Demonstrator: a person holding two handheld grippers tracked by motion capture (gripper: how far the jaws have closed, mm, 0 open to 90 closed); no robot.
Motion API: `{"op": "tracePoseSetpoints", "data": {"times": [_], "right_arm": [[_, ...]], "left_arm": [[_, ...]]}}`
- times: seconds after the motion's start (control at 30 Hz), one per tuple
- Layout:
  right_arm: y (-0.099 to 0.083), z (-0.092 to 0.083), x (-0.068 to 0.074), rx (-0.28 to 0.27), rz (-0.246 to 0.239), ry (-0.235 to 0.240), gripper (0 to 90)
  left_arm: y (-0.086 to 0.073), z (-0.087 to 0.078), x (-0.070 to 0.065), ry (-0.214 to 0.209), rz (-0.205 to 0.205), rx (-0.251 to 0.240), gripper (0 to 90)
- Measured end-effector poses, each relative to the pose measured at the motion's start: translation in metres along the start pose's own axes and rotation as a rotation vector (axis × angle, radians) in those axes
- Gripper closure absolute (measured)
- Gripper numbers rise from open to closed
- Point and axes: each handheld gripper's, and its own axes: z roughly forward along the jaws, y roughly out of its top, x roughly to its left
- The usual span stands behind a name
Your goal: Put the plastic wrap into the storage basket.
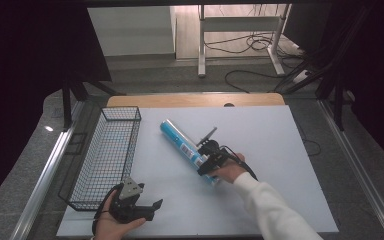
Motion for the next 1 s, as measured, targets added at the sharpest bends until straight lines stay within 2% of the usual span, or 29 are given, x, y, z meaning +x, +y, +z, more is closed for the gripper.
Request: {"op": "tracePoseSetpoints", "data": {"times": [0.07,0.1,0.17,0.33,0.4,0.5,0.57,0.6,0.63,0.67,0.73,0.9,1.0], "right_arm": [[-0.007,-0.003,-0.001,0.0,-0.001,0.005,31.9],[-0.025,-0.009,-0.002,0.004,-0.007,0.007,31.9],[-0.035,-0.013,-0.003,0.008,-0.012,0.006,31.9],[-0.044,-0.017,-0.004,0.009,-0.019,0.012,31.4],[-0.04,-0.016,-0.004,0.015,-0.045,0.011,28.4],[-0.027,-0.018,-0.004,-0.035,-0.045,0.01,22.3],[-0.015,-0.017,-0.003,-0.052,-0.052,0.022,21.2],[-0.015,-0.017,-0.003,-0.052,-0.052,0.022,21.2],[-0.002,-0.014,-0.002,-0.05,-0.054,0.039,20.2],[-0.002,-0.014,-0.002,-0.05,-0.054,0.039,20.2],[0.017,-0.005,-0.001,-0.033,-0.047,0.031,20.1],[0.028,0.007,-0.003,0.004,-0.038,0.03,20.5],[0.031,0.018,-0.008,0.029,-0.025,0.047,24.7]], "left_arm": [[0.0,0.0,0.0,0.001,0.001,0.001,17.7],[0.001,0.001,0.0,0.002,0.001,0.003,17.7],[0.001,0.001,0.0,0.003,0.0,0.005,17.7],[0.001,0.002,0.0,0.006,0.0,0.007,17.7],[0.001,0.003,0.0,0.006,0.003,0.009,17.7],[0.001,0.003,0.0,0.005,0.005,0.011,17.7],[0.001,0.003,-0.001,0.006,0.005,0.009,17.7],[0.001,0.003,-0.001,0.006,0.005,0.009,17.6],[0.001,0.003,-0.001,0.005,0.007,0.007,17.6],[0.001,0.003,-0.001,0.005,0.007,0.007,17.6],[0.001,0.002,0.0,0.006,0.003,0.004,17.6],[0.0,0.002,0.001,0.004,0.003,0.004,17.6],[0.0,0.002,0.0,0.003,0.004,0.005,17.6]]}}
